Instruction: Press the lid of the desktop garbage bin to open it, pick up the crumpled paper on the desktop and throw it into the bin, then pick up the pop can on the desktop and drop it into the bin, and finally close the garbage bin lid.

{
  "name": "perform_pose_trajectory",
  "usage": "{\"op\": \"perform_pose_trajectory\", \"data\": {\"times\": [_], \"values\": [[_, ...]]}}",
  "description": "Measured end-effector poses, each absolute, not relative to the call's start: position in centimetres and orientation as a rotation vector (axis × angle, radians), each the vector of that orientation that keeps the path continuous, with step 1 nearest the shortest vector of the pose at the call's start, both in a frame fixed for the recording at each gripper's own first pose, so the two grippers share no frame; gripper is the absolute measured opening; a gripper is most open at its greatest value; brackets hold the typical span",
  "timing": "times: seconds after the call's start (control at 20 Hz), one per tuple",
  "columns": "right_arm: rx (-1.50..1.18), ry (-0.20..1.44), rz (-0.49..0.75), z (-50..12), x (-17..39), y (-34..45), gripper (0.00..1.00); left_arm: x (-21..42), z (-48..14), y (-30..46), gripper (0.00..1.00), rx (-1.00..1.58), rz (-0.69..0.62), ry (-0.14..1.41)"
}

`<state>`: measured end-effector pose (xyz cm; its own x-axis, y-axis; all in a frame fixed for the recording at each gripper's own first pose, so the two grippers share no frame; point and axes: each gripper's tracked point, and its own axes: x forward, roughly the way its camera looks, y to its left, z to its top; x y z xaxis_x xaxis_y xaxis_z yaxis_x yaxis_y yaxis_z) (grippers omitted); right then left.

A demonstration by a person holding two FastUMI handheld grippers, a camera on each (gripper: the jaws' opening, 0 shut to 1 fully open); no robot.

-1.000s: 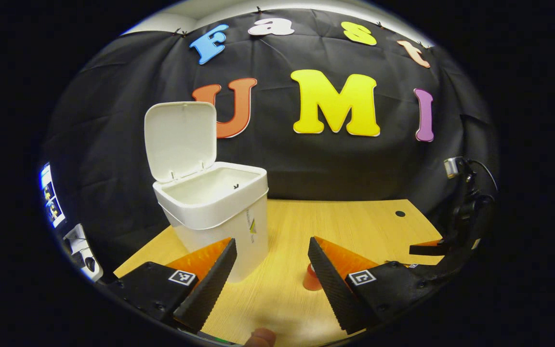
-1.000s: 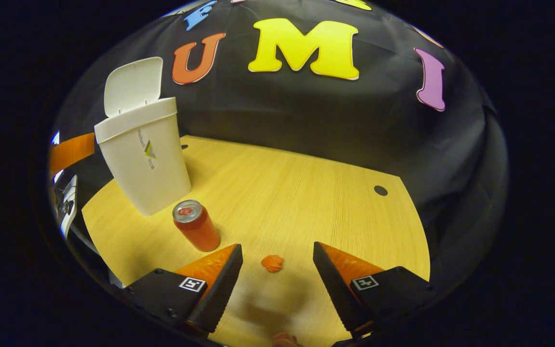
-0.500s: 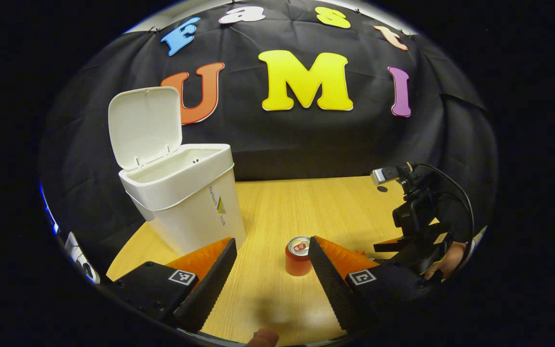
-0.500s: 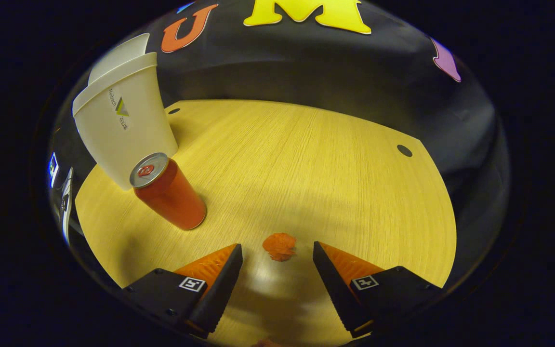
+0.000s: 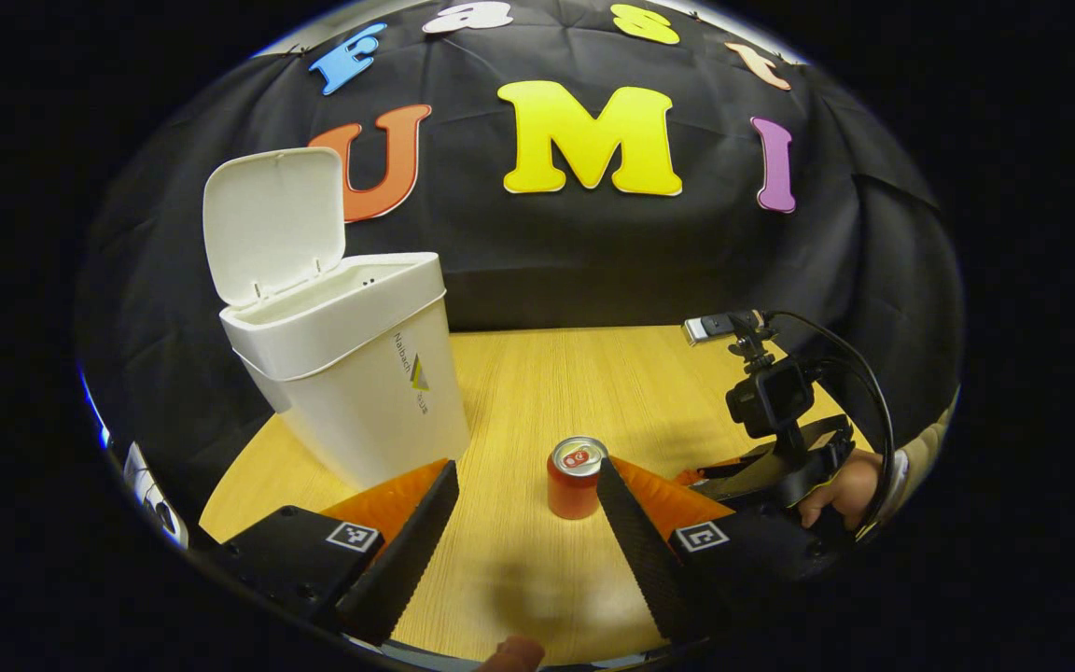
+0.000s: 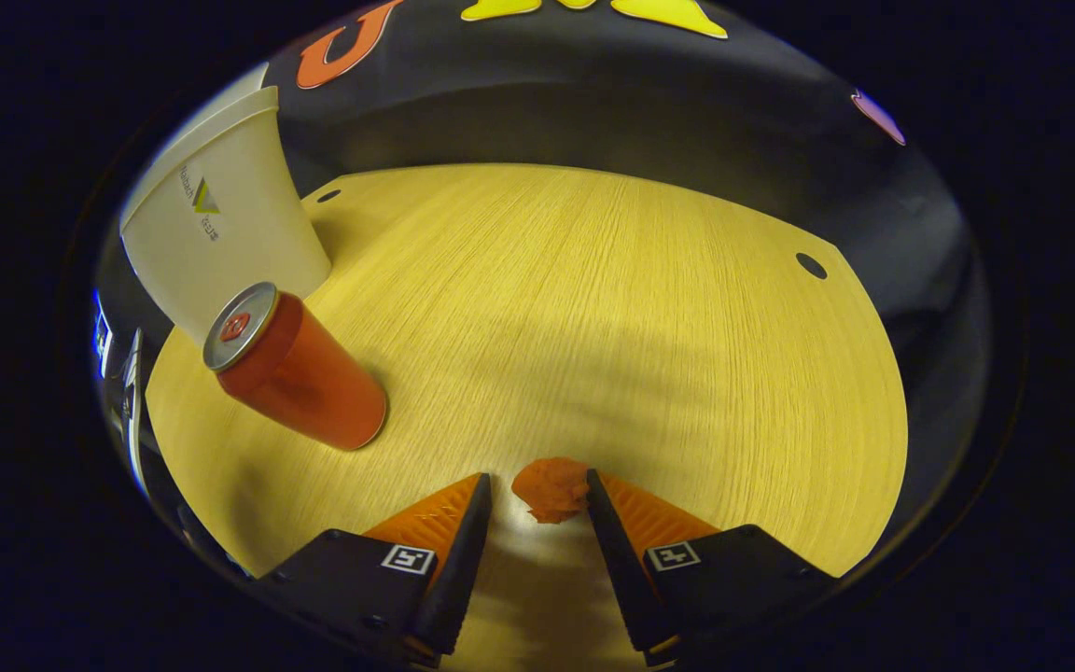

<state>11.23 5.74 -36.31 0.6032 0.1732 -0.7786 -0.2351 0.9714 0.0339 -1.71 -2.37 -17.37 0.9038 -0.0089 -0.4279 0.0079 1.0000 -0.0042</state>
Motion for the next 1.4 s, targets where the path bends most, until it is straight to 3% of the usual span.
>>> {"op": "perform_pose_trajectory", "data": {"times": [0.05, 0.1, 0.2, 0.35, 0.45, 0.65, 1.0, 1.4], "values": [[-0.087, 0.899, 0.235, -36.4, 11.3, 5.5, 0.65, -1.9, -17.6, -2.1, 0.99, -0.01, -0.001, 0.449], [-0.095, 0.918, 0.222, -37.0, 11.3, 5.3, 0.7, -2.1, -18.0, -1.8, 0.99, -0.018, 0.008, 0.46], [-0.081, 0.942, 0.214, -36.9, 10.9, 5.5, 0.41, -2.7, -18.4, -1.4, 0.99, -0.028, 0.024, 0.475], [-0.098, 0.939, 0.225, -36.6, 11.2, 5.5, 0.42, -3.6, -18.6, -0.8, 0.99, -0.023, 0.037, 0.482], [-0.085, 0.92, 0.221, -36.3, 11.2, 5.5, 0.24, -4.1, -18.5, -0.2, 0.99, -0.013, 0.042, 0.48], [-0.081, 0.884, 0.207, -35.0, 10.8, 5.3, 0.24, -4.9, -18.4, 0.2, 0.99, -0.011, 0.033, 0.474], [-0.085, 0.675, 0.263, -24.0, 11.2, 6.4, 0.24, -5.0, -16.8, 0.6, 0.99, 0.025, 0.004, 0.41], [-0.063, 0.474, 0.445, -11.1, 13.4, 16.1, 0.22, -6.3, -16.7, 4.1, 0.99, -0.017, 0.034, 0.377]]}}
